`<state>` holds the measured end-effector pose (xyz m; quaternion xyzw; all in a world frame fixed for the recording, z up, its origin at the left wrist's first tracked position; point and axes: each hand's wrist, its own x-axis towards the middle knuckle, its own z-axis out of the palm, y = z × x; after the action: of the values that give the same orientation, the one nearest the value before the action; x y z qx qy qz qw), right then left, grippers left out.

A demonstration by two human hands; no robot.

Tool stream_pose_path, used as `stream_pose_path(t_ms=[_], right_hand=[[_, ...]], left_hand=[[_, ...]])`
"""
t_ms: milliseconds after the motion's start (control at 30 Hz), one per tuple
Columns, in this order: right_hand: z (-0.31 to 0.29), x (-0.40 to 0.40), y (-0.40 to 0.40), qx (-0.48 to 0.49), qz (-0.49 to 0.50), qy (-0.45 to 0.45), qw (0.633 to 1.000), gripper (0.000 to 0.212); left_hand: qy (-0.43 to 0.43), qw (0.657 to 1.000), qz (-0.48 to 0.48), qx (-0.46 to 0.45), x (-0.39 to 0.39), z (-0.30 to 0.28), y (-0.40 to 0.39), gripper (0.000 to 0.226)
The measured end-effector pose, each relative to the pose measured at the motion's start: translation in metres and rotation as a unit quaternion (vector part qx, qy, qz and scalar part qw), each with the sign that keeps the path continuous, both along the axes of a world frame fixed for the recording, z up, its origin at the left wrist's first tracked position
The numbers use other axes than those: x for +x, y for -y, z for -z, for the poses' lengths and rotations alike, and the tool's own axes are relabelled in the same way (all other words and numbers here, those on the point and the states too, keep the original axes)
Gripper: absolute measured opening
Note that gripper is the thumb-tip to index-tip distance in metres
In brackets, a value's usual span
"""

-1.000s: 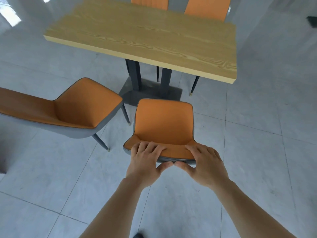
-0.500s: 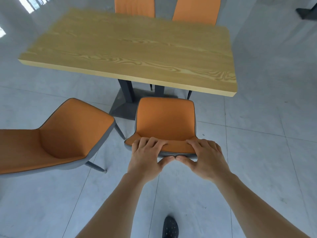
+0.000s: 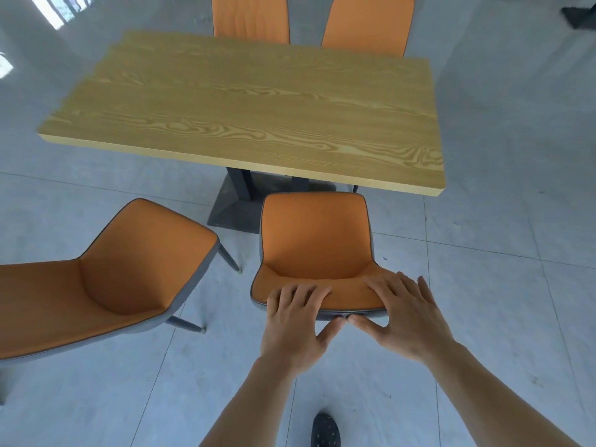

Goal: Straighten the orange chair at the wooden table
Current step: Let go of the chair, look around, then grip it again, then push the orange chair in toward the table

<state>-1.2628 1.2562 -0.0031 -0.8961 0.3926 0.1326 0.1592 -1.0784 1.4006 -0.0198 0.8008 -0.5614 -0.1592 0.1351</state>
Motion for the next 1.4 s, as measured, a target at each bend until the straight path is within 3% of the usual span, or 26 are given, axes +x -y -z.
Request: stream_pose_path(t_ms=[200, 433, 667, 867, 1400], right_hand=[[-0.02, 0.032, -0.027, 0.009, 0.025, 0.015, 1.0, 0.102], [-0.033, 0.145, -0.093, -0.008, 0.022, 0.022, 0.999, 0.101], [-0.041, 0.294, -0.214, -0.003, 0.089, 0.045, 0.995, 0.107], [-0.054, 0.388, -0.315, 0.034, 0.117, 0.062, 0.991, 0.105], [-0.037, 0.509, -0.488, 0.043, 0.136, 0.073, 0.987, 0.097]], left_hand=[[-0.003, 0.999, 0.021, 0.049, 0.055, -0.024, -0.022, 0.074], [0.032, 0.998, 0.01, 0.045, 0.179, -0.051, -0.082, 0.081], [0.057, 0.997, 0.028, 0.032, 0.352, -0.053, -0.199, 0.078], [0.053, 0.996, 0.043, 0.064, 0.456, -0.072, -0.284, 0.082], [0.05, 0.992, 0.116, 0.028, 0.568, -0.061, -0.417, 0.081]])
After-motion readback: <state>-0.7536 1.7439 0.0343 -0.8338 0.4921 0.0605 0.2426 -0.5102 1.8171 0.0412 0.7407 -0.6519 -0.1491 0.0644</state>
